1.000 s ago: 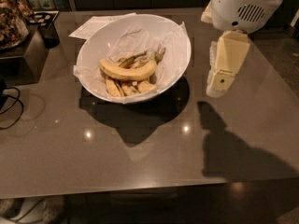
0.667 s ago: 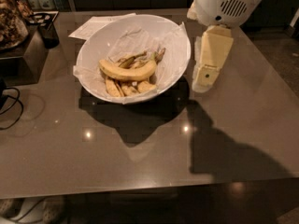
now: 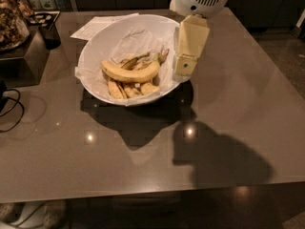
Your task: Pick banana from white bowl
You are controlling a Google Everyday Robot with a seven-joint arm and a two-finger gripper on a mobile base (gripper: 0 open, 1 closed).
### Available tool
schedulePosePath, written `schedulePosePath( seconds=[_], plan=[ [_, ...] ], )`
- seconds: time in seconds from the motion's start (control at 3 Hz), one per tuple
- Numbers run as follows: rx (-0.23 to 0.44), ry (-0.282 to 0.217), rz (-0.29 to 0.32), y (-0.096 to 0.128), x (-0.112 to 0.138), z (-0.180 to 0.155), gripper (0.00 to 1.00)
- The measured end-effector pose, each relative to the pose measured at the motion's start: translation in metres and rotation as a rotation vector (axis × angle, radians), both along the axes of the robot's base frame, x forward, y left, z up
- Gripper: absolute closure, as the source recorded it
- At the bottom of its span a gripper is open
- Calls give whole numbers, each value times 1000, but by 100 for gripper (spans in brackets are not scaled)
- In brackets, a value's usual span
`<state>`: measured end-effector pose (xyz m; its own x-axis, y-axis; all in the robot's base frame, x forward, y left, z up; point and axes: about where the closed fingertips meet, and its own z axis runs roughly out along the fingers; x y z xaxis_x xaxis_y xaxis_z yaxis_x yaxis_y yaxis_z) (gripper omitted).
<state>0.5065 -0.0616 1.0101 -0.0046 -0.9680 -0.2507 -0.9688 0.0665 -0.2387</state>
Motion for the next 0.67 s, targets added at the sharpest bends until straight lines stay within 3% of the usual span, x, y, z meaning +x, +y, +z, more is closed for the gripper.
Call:
schedulePosePath(
  seconds=[0.33,0.67],
  plan=[
    [3,15,-4,20,16,-5,0],
    [-4,47,-6,36,34,-18,17]
  ],
)
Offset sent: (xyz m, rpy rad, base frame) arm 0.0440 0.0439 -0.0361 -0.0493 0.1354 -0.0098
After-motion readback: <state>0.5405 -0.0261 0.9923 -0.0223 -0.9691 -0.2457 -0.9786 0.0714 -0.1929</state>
